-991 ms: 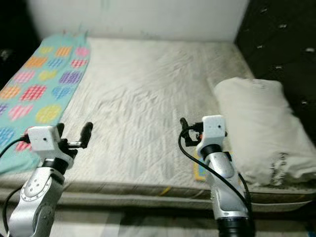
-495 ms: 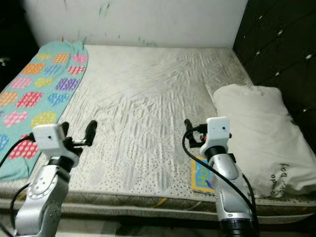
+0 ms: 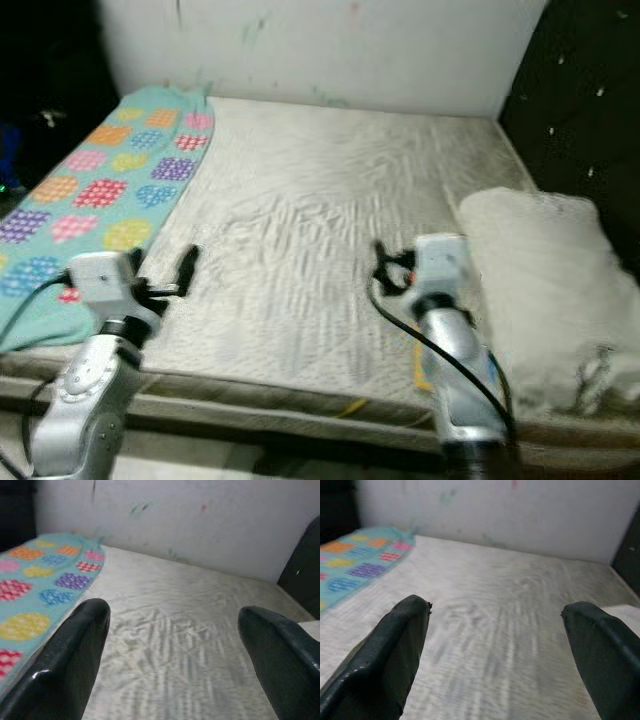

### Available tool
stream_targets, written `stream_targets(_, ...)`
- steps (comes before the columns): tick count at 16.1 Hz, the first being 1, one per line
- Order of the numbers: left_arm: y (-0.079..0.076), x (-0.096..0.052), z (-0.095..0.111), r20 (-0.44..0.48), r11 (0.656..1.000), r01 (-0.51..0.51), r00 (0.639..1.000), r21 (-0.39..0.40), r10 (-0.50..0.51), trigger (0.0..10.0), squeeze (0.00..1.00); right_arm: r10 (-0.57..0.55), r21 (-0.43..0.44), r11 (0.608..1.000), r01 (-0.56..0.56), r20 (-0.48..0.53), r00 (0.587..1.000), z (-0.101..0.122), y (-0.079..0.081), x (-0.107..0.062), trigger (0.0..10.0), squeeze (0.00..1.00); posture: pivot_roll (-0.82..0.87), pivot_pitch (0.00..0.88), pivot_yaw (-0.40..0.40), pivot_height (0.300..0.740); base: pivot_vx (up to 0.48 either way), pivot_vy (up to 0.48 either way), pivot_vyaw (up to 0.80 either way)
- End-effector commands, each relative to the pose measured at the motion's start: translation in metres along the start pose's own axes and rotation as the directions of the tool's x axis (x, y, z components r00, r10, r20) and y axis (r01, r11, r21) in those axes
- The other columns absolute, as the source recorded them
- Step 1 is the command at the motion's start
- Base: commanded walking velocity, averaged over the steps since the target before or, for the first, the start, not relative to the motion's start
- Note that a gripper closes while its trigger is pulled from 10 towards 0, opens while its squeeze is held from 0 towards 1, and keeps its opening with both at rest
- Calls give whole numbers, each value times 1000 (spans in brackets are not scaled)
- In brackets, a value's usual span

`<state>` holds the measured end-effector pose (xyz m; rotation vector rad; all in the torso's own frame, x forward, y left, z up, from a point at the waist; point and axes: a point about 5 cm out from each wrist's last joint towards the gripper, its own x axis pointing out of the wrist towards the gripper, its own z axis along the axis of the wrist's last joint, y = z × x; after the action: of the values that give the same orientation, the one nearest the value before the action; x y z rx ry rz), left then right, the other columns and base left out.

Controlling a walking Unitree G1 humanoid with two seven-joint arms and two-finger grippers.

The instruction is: Clean up the room

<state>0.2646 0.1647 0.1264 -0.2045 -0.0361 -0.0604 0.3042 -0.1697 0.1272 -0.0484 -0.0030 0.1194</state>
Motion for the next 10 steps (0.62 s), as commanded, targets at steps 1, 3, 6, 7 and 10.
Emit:
stream_targets(1,-5,2,-2,-8,1000,15,1000,-10,-15,10000,0,-23,-13,1000,23,-13,1000,-3,-9,-2,10000,0,-84,14,6,740,0,480,0)
stream_targets(3,-5,2,-1,-5,1000,14,1000,-14,-14,10000,0,-19,-13,1000,19,-14,1000,-3,-9,-1,10000,0,-83,9,4,740,0,480,0)
stream_targets(6,-4,3,-1,-3,1000,11,1000,-15,-11,10000,0,-14,-12,1000,14,-11,1000,-2,-8,0,10000,0,-84,8,5,740,0,480,0)
stream_targets(7,-4,3,-1,-2,1000,10,1000,-15,-10,10000,0,-14,-12,1000,14,-10,1000,-2,-8,1,10000,0,-85,8,5,740,0,480,0)
stream_targets(10,-4,4,-1,-1,1000,9,1000,-15,-9,10000,0,-16,-12,1000,16,-9,1000,-2,-9,1,10000,0,-88,10,5,740,0,480,0)
